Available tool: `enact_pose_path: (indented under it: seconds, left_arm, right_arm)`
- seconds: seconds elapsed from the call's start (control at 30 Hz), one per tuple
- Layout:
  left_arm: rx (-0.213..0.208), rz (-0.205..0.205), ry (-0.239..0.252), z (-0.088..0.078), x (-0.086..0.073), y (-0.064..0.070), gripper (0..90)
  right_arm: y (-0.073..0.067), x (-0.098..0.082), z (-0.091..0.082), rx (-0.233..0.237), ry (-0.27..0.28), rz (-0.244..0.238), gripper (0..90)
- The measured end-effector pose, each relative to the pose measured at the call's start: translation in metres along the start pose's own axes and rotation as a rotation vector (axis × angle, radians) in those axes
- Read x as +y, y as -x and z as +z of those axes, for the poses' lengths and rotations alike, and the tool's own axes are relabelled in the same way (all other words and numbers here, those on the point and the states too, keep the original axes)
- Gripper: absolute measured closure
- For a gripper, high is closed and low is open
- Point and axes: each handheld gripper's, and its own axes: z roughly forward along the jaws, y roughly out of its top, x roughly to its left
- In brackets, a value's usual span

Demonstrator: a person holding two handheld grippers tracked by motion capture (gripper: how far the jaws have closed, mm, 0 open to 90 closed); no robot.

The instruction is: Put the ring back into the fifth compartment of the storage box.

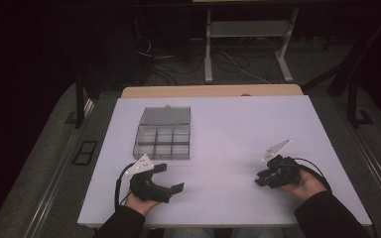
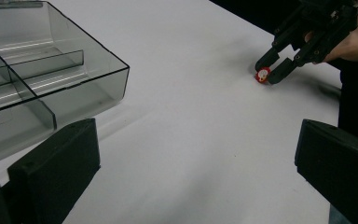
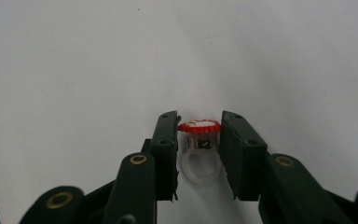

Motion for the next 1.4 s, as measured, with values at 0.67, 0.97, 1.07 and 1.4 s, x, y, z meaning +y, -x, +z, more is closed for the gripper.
enact_pose_path:
  seconds: [0.67, 0.97, 1.07, 1.4]
  left_arm:
    - [0.000, 0.000, -0.002, 0.000, 0.000, -0.001, 0.0]
    - [-0.001, 0.000, 0.001, 0.000, 0.000, 0.000, 0.0]
    - [-0.001, 0.001, 0.000, 0.000, 0.000, -0.001, 0.0]
    - [-0.001, 0.001, -0.002, 0.000, 0.000, -0.001, 0.0]
  right_arm:
    - [0.006, 0.003, -0.014, 0.047, 0.069, 0.033, 70.8]
    - [0.008, 0.010, -0.022, 0.050, 0.106, 0.030, 70.7]
    - [0.008, 0.012, -0.025, 0.054, 0.113, 0.034, 70.7]
    - [0.008, 0.023, -0.031, 0.058, 0.146, 0.024, 70.7]
